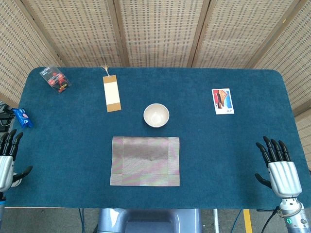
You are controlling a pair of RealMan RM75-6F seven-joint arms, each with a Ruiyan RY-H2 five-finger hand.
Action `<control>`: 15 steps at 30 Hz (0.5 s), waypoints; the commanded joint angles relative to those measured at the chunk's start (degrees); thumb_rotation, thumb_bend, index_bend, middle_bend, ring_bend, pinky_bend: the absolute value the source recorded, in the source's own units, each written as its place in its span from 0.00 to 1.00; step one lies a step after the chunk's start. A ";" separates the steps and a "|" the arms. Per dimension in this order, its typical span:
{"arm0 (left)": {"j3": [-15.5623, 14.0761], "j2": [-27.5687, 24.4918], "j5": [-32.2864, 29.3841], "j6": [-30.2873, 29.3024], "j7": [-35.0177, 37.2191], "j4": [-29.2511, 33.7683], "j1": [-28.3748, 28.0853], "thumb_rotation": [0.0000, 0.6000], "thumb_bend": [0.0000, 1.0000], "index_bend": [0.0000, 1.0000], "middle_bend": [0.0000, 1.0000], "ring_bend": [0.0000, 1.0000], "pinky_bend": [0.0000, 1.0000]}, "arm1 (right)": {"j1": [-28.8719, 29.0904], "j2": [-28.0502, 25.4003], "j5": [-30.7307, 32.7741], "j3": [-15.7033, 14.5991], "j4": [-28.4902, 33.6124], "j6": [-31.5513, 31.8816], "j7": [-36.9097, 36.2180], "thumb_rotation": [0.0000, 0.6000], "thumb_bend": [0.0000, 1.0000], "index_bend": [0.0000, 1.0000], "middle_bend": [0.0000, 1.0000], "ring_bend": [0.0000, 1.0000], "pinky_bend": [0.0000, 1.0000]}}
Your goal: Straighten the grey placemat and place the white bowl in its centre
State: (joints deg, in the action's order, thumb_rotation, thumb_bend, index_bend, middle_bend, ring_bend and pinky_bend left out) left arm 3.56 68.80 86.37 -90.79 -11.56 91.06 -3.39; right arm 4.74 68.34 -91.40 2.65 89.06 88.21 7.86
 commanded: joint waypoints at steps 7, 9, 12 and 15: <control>-0.25 0.01 -0.69 1.31 -0.85 0.50 -0.24 1.00 0.05 0.00 0.00 0.00 0.00 | 0.03 -0.27 0.13 0.06 0.14 -0.11 -0.85 1.00 0.05 0.15 0.00 0.00 0.00; -0.28 0.00 -1.17 1.88 -1.59 0.79 -0.33 1.00 0.05 0.00 0.00 0.00 0.00 | 0.07 -0.53 0.08 0.03 0.35 -0.20 -1.31 1.00 0.05 0.15 0.00 0.00 0.00; -0.22 -0.04 -1.57 2.45 -1.74 1.00 -0.51 1.00 0.06 0.00 0.00 0.00 0.00 | 0.08 -0.66 -0.01 0.04 0.38 -0.14 -1.50 1.00 0.05 0.15 0.00 0.00 0.00; -0.21 -0.09 -1.78 2.83 -1.64 0.87 -0.63 1.00 0.06 0.00 0.00 0.00 0.00 | 0.12 -0.66 0.44 0.19 0.42 -0.38 -1.52 1.00 0.05 0.15 0.00 0.00 0.00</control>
State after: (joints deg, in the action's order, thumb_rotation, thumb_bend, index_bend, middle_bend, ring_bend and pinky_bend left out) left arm 3.36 68.73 84.63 -88.00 -13.21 91.96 -4.00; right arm 4.85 67.67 -91.04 2.80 89.46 87.89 6.32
